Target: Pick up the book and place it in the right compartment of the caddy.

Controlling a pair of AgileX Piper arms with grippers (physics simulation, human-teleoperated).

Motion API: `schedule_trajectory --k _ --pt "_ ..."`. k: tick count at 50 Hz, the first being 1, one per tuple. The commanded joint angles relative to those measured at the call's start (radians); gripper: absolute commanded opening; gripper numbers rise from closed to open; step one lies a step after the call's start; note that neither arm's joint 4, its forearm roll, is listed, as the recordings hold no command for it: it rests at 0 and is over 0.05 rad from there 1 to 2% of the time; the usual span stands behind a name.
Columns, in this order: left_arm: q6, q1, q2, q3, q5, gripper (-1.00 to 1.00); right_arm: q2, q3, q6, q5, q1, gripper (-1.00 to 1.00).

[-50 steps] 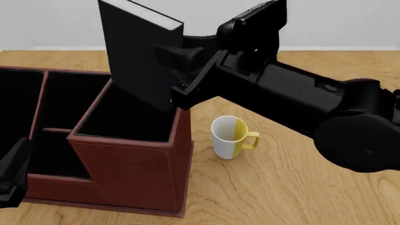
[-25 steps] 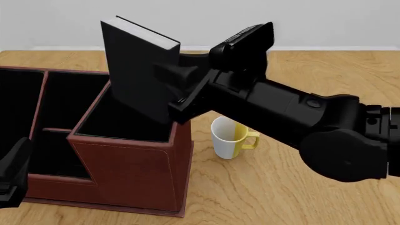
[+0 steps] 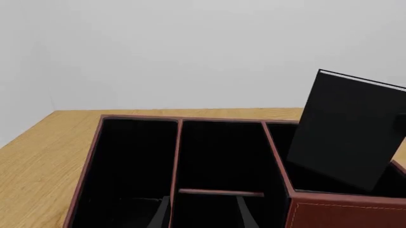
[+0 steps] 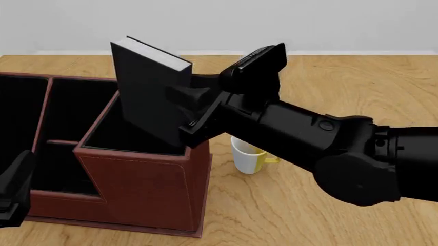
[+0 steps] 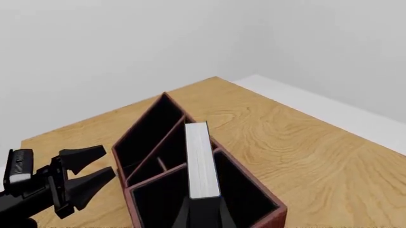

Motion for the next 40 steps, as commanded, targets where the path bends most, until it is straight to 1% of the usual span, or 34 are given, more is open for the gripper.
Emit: schedule_trajectory --k 1,18,19,29,40 --pt "0.000 0.000 0.000 -0.002 0.002 1.00 0.012 -0.005 0.027 -0.019 0.002 -1.00" --pt "0.000 0.000 0.000 -0.002 0.002 1.00 0.034 -0.005 0.027 -0.024 0.000 -1.00" --pt "0.000 0.000 0.000 0.004 -0.004 1.00 0.034 -0.004 0.025 -0.027 -0.001 1.00" --pt "0.000 0.000 0.000 -0.002 0.001 1.00 0.030 -0.008 0.018 -0.018 0.006 1.00" --pt "0.000 0.000 0.000 0.000 -0.001 1.00 -0.017 -0.014 0.000 0.015 0.020 1.00"
